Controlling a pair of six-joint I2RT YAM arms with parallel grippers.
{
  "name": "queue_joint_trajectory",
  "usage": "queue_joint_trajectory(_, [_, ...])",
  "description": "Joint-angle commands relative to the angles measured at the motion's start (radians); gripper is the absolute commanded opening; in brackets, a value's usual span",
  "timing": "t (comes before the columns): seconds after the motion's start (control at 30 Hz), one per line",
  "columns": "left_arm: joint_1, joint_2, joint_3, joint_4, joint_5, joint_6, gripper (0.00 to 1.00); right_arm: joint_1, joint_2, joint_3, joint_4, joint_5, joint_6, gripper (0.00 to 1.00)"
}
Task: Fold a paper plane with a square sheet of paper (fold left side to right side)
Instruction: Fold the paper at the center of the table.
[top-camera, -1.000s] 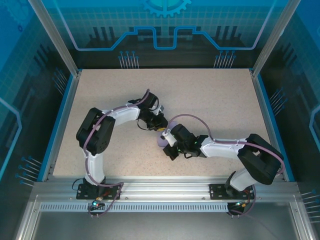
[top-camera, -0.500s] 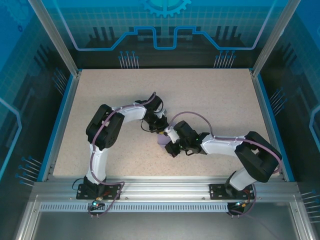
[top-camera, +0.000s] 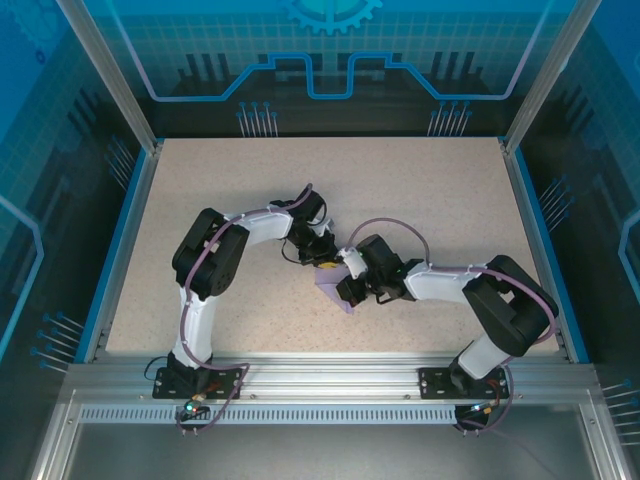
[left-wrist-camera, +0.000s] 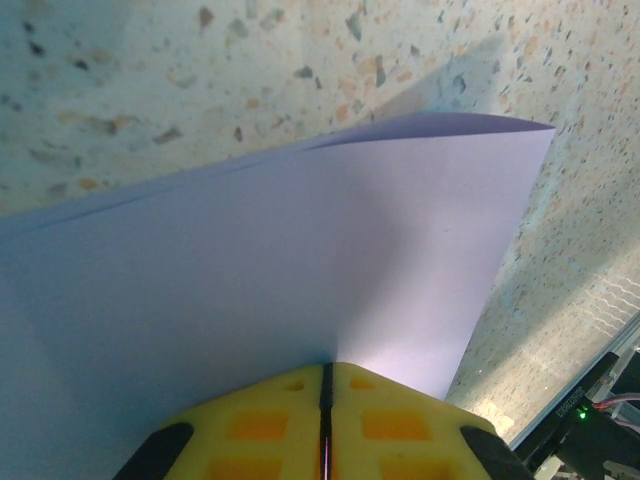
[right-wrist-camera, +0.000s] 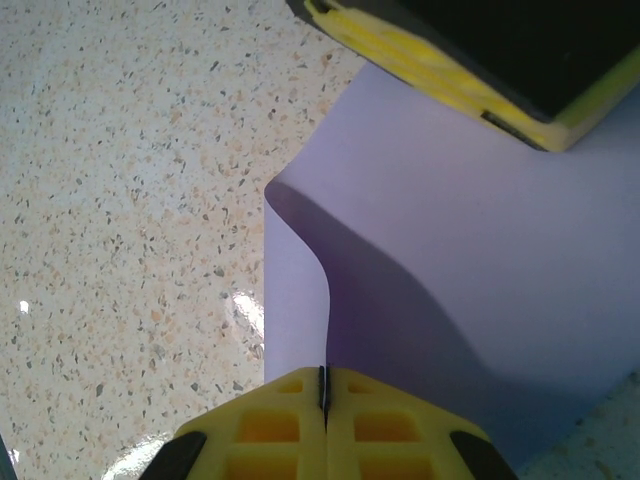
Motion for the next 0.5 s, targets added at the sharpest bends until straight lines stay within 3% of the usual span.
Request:
queue_joint_trajectory(0.0, [-0.012, 0.052, 0.000, -0.044, -0.039, 0.013, 0.11, -0.023, 0.010, 0.002, 0.011, 0.001, 0.018, 0.00])
queue_joint_trajectory(0.47, [-0.015, 0.055, 0.005, -0.047, -0.043, 0.011, 0.10, -0.047, 0.024, 0.002, -0.003, 0.024, 0.027, 0.00])
